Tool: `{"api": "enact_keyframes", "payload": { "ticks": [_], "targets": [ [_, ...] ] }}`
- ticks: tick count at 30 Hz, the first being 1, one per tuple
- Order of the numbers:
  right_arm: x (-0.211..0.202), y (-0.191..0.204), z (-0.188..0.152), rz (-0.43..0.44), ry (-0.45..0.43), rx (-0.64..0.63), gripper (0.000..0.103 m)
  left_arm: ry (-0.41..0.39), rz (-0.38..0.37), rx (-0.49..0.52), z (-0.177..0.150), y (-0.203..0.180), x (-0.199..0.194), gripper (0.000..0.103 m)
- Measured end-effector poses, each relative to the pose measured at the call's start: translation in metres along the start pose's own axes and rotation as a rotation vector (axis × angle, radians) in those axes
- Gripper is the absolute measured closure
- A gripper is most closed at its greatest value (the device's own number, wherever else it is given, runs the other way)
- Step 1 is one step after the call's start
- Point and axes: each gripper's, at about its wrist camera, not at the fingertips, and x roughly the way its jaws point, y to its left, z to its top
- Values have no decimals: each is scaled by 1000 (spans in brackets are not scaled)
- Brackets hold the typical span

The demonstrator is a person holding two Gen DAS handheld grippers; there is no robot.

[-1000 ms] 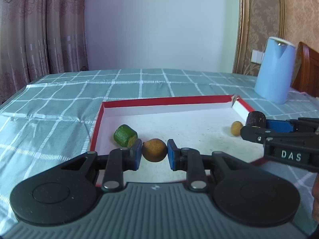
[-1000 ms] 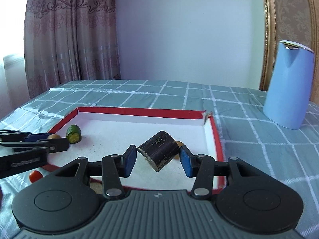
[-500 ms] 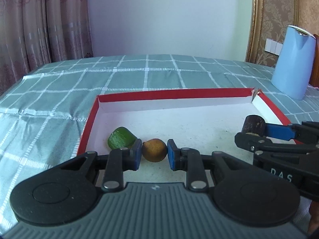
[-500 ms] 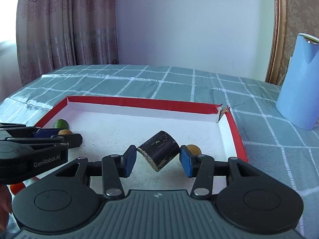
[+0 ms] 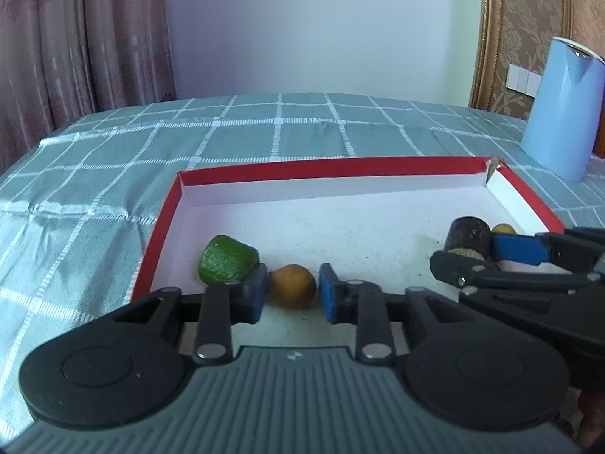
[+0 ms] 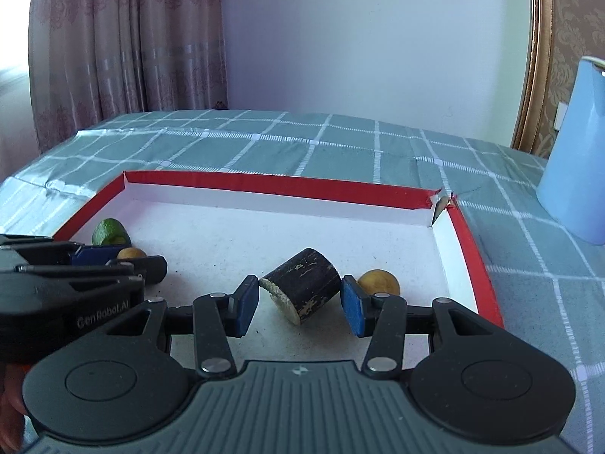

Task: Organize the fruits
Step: 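Open the left gripper to drop the brown fruit while the right releases the eggplant slice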

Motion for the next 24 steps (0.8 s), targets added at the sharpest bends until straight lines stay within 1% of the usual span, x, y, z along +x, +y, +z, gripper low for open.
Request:
{"api": "enact_keyframes", "payload": {
  "ticks": [1,3,4,6,10,12,14,16,19,20,21,22,24],
  "targets": [
    [1,0,0,-2,4,1,56,2,-7,3,0,-1,0,62],
    [6,0,-2,-1,34,-3,56,5,5,3,-1,-2,1,53],
    [5,-1,-3,1,31,5,56,4,12,-1,-1,-1,1,49],
    [4,-2,-3,3,34,11,56,9,14,-15,-1,1,2,45],
    [3,-2,-4,5,34,16,55,10,5,-21,-1,3,0,44],
    [2,-4,-4,11,32,30,51,5,9,-20,-2,4,-2,42],
    [1,-8,-4,14,27,44,50,-11,20,-17,-3,4,-6,36],
    [-3,-11,-5,26,17,53,49,-38,26,-12,-3,5,-12,27],
    [-9,-13,-7,28,1,59,47,-79,23,-11,-5,6,-24,21],
    [-10,-13,-8,25,-2,59,43,-91,28,-6,-6,6,-27,20],
    [-11,-13,-8,19,-4,60,39,-101,35,3,-7,5,-29,18],
    [-11,-13,-8,15,-7,63,37,-111,45,10,-8,4,-32,13],
    [-13,-14,-8,19,-14,66,36,-136,68,14,-10,4,-37,10]
  ]
}}
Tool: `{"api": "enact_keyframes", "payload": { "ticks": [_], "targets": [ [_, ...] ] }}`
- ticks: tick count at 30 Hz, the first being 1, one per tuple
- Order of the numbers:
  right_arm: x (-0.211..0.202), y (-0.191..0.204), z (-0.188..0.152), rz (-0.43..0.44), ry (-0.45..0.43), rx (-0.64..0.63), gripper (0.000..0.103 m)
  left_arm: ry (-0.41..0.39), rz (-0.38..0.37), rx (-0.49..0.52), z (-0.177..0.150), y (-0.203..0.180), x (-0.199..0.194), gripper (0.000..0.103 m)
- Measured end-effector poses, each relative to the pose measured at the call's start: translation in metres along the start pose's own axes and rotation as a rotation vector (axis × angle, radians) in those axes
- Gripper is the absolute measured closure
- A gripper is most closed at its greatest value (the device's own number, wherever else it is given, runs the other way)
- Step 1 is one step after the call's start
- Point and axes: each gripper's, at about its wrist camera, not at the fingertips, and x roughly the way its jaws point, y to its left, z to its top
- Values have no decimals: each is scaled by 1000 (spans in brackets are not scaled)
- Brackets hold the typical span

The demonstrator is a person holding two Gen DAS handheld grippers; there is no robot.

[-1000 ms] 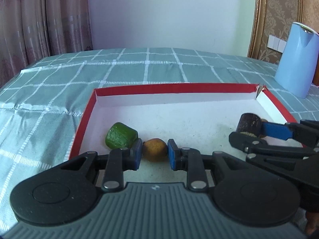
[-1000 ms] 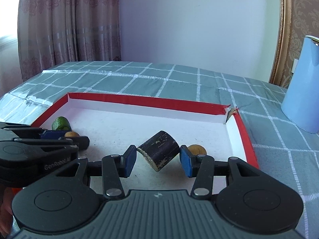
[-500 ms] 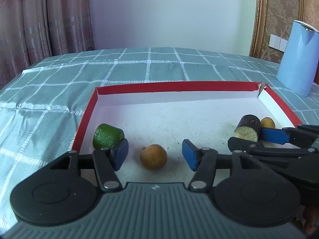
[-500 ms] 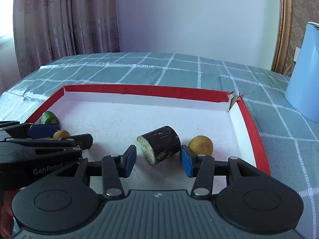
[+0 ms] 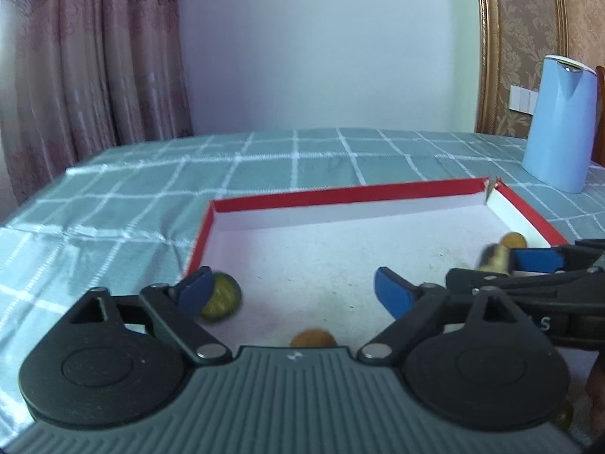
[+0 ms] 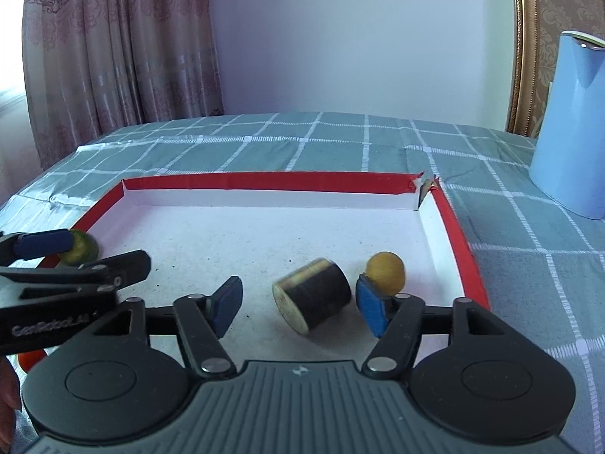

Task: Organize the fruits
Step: 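Open the left gripper to drop the brown fruit while the right releases the eggplant slice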

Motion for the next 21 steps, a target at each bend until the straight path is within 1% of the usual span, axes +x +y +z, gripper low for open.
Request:
{"api": "enact_keyframes", "payload": {
  "ticks": [3,6,8,13,15,20,21],
  "targets": [
    [-7,0,-1,5,-20,2,36,-29,-2,-14,-2,6,-10,8],
    [-17,-1,-4,9,-37,8,35,-55,-3,-40,-8,16,-21,4],
    [-22,-1,-6,18,-41,13,33,-48,4,-56,-13,23,-25,4],
    [-29,-1,-9,18,-54,23,33,-57,-3,-125,-18,39,-36,3],
    [-34,-3,-13,22,-56,34,33,-49,-2,-144,-21,44,-39,3],
    [-57,-12,-30,72,-65,74,33,-45,12,-130,-33,48,-51,3],
    [-66,-12,-35,75,-87,66,33,-48,16,-122,-37,48,-55,3]
  ]
}}
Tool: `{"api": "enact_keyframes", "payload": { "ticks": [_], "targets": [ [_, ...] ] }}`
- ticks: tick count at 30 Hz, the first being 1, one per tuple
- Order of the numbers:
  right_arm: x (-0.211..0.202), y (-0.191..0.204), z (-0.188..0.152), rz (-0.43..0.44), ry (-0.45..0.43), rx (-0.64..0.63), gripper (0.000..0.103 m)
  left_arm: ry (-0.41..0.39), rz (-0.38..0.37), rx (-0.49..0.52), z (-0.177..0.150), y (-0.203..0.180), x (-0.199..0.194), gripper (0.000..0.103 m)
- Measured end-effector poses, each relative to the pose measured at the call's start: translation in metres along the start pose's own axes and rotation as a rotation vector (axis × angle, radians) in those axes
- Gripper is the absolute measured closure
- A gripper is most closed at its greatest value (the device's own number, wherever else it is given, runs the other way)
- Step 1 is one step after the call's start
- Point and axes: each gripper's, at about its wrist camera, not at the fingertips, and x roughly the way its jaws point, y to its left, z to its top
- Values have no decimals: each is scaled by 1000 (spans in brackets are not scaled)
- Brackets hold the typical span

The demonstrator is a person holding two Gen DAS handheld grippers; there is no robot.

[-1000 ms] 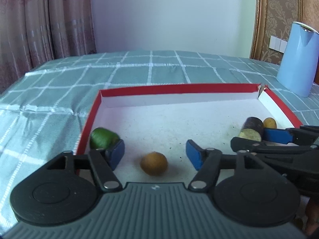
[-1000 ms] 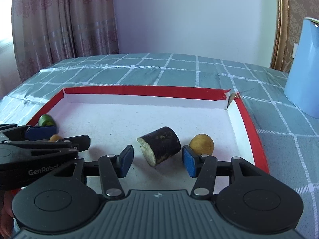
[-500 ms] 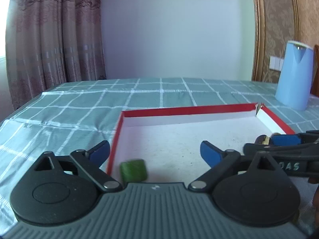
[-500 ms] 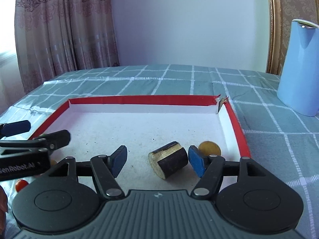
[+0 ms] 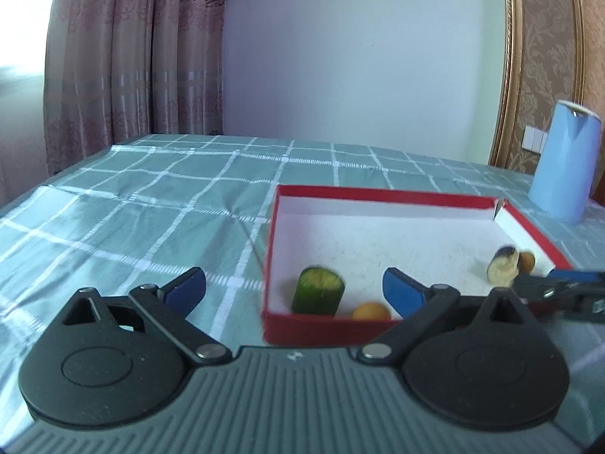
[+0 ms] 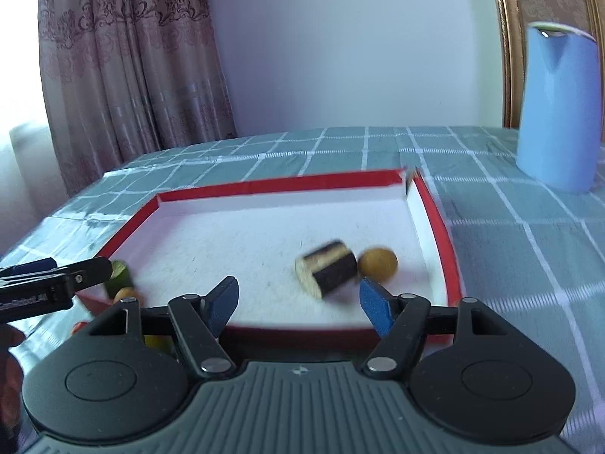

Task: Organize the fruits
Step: 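Open the left gripper to drop the brown fruit while the right releases the eggplant slice, then withdraw both open grippers from the tray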

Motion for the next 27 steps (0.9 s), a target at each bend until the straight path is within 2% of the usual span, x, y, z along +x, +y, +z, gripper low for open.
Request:
{"api": "enact_keyframes", "payload": {
  "ticks": [1,3,5,8,12,16,21,24,27],
  "targets": [
    [-9,0,-3,-2,-24,-7,32,1,-1,5,-4,1,-4,3],
    [-26,-1,-11,8,-59,-16,24,6,-33,-3,-10,7,-14,2],
    [-35,-1,-19,31,-51,-33,24,-7,-78,-54,-13,17,-23,0],
    [-42,3,-28,36,-31,-73,24,16,-99,-95,-15,28,-26,0],
    [-39,11,-37,47,23,-121,24,80,-53,-65,-16,30,-22,0],
    [-42,10,-39,50,16,-119,24,119,54,25,-18,25,-18,0],
    [-31,13,-39,46,86,-134,24,124,81,19,-14,28,-13,0],
    [-25,13,-40,38,119,-133,24,135,49,22,-11,28,-11,0],
    [-23,10,-41,48,131,-114,24,126,61,56,-7,22,-7,0]
  ]
}}
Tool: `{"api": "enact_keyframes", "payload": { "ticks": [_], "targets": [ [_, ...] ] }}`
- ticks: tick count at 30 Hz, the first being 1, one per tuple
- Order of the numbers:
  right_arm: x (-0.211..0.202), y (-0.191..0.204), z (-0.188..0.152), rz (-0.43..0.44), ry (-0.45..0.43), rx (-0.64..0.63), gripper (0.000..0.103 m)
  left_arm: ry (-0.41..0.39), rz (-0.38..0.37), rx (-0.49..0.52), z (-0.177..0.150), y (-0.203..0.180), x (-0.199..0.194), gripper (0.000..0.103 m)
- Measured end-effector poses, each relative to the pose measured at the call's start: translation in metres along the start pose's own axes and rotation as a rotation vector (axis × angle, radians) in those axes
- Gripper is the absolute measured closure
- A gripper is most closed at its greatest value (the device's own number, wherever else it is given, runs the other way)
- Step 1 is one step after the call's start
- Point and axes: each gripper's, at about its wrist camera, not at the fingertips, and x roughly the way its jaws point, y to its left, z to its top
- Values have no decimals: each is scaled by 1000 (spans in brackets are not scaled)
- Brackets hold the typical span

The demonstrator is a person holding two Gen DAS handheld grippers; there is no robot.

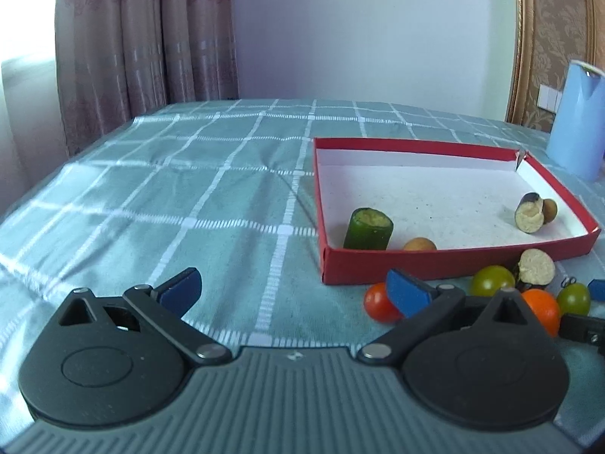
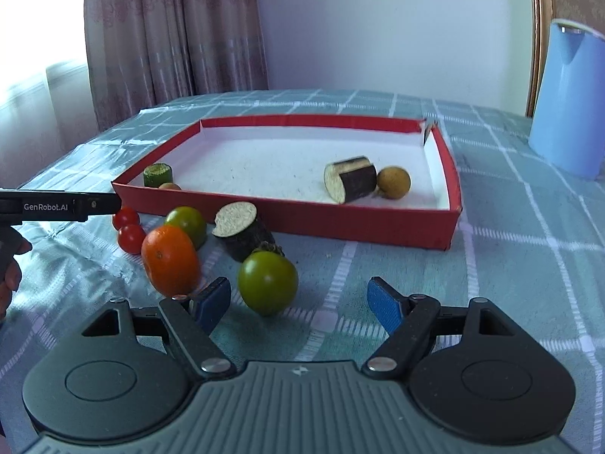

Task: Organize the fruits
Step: 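Withdraw both open grippers from the tray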

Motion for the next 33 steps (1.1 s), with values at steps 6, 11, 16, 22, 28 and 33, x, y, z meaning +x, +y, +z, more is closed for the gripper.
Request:
{"api": "enact_keyframes", "payload": {
  "ticks": [6,11,16,22,28,33],
  "targets": [
    [-1,0,0,2,0,2,23,24,-65,-14,10,-6,3,0],
    [-1,-1,0,4,-1,4,23,66,-29,35,5,-12,14,0],
    [-1,0,0,2,0,0,23,58,-78,14,-4,-3,7,0],
    [1,3,0,0,9,-15,20,117,-173,-53,3,8,24,7],
    [1,2,0,1,8,-14,20,125,-156,-9,3,-1,20,9],
    [1,2,1,5,6,-10,20,107,-215,-15,1,8,9,27]
  ]
}}
